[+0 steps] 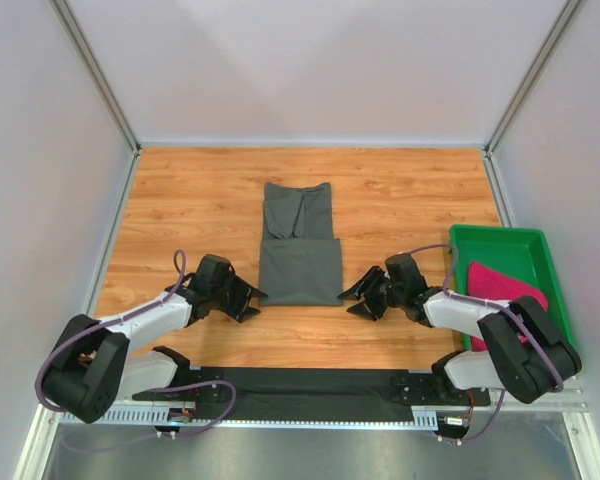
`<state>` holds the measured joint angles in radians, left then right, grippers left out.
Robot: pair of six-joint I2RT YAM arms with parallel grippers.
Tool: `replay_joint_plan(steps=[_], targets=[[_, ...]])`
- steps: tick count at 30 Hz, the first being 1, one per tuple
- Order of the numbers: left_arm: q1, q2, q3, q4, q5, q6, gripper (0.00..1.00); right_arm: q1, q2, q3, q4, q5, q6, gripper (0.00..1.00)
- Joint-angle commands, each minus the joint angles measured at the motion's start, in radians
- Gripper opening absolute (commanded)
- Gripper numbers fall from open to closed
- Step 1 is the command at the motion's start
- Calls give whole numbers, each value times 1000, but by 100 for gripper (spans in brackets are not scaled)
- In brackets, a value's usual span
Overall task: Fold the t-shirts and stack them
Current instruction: Fold the tshirt
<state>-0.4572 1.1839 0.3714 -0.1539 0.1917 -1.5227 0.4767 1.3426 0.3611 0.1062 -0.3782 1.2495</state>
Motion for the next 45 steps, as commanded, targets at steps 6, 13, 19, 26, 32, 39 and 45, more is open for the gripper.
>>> replay_joint_plan(steps=[6,13,19,26,32,39,45], targets=[[0,71,-46,-18,-49,-90,53,22,-28,-45,16,84,93,50],[0,91,-51,5,-60,-105,39,30,55,-50,93,82,149,50],[0,86,-63,22,-72,-113,30,53,99,-37,101,82,192,48],[0,112,-65,47,-95,-97,0,63,127,-31,90,136,179,19],[-3,24,24,-97,-123,142,0,62,142,107,-78,76,-103,0],[-63,-278,14,-381,-152,250,0,79,-17,76,-274,-16,-262,0],[-100,-512,-72,-561,-51,216,0,138,-174,47,-434,-50,-312,0]])
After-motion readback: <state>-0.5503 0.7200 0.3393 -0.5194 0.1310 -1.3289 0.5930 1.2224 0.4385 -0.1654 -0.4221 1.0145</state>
